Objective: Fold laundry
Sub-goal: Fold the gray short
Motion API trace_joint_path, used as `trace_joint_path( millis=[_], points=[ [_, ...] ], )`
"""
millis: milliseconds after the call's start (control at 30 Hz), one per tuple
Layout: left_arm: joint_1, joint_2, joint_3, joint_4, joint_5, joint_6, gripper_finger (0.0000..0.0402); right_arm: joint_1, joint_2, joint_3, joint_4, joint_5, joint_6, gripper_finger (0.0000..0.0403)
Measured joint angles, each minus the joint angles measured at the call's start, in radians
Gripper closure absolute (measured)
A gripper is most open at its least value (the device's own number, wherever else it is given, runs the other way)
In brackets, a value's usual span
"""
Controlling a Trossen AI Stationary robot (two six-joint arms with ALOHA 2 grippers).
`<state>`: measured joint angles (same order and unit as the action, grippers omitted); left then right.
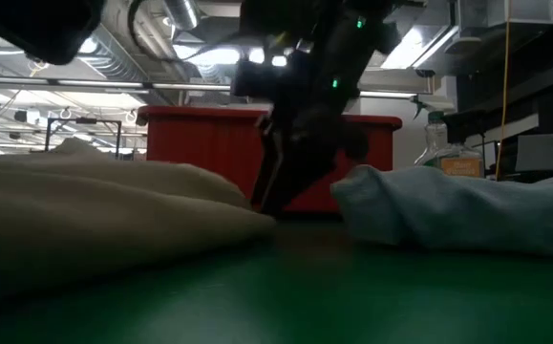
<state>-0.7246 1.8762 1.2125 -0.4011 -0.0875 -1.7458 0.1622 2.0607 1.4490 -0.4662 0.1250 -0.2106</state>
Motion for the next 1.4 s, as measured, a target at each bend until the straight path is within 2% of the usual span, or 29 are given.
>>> trace_joint_path(
  millis=[200,400,667,767,933,1167,1400],
  points=[
    [0.048,-0.048,0.0,-0.001,0.086,0.114,0.0333,0.0,-0.055,0.0,-0.022,-0.011,-0.007,0.0182],
    [0.052,-0.135,0.001,-0.013,-0.039,0.235,0.0333,0.001,-0.091,0.001,-0.035,-0.067,-0.007,0.0182],
    [0.011,-0.148,0.002,0.01,-0.111,0.259,0.0333,0.002,-0.092,0.001,-0.04,-0.303,-0.007,0.0182],
    [0.006,-0.148,0.002,0.01,-0.164,0.259,0.0333,0.006,-0.092,0.002,-0.029,-0.347,-0.006,0.0182],
    [0.01,-0.148,0.002,0.01,-0.217,0.282,0.0333,0.041,-0.092,0.002,-0.016,-0.305,-0.004,0.0182],
    [0.028,-0.148,0.002,0.009,-0.218,0.283,0.0333,0.093,-0.093,0.002,-0.153,-0.113,-0.005,0.0182],
    [0.036,-0.148,0.002,0.005,-0.219,0.29,0.0333,0.142,-0.121,0.005,-0.369,-0.109,0.046,0.0182]
  ],
)
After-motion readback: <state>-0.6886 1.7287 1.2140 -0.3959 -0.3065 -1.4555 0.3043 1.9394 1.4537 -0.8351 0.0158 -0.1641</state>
